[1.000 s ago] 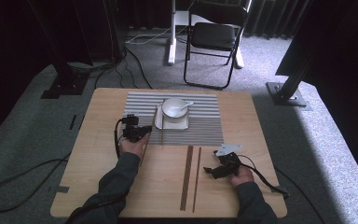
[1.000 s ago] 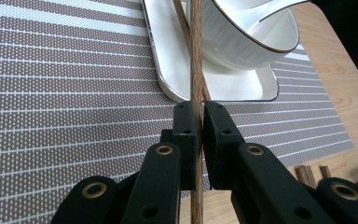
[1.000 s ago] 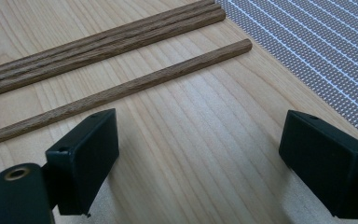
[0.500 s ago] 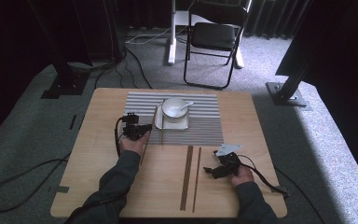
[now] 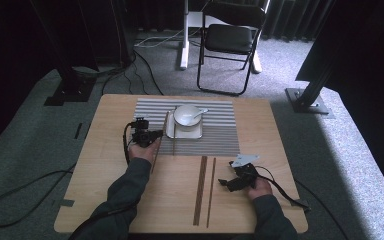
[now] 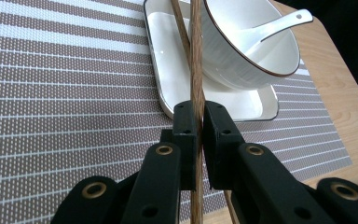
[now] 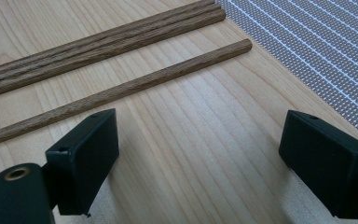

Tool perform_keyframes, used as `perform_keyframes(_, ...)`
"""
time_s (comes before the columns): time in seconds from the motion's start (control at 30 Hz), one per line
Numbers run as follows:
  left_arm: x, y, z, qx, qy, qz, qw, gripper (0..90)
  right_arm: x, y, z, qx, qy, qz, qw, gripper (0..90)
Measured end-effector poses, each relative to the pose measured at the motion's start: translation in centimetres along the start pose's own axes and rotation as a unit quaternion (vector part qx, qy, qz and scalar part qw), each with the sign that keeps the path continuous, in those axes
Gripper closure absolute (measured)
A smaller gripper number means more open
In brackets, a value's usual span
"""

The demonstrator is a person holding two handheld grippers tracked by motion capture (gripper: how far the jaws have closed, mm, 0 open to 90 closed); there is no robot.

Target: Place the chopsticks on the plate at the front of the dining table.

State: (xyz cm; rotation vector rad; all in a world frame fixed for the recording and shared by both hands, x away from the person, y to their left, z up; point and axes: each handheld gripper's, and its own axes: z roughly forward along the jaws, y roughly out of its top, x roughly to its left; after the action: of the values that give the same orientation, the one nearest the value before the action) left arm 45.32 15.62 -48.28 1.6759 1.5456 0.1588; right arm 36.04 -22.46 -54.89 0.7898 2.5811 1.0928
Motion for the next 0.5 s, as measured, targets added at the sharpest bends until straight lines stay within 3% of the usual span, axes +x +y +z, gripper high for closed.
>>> perform_keyframes(0.5,0.69,0.84,0.97,0.002,-0.002,-0.019,0.9998,84.3,0.00,0.00,0.00,0.000,0.000,0.000,1.0000,11.3)
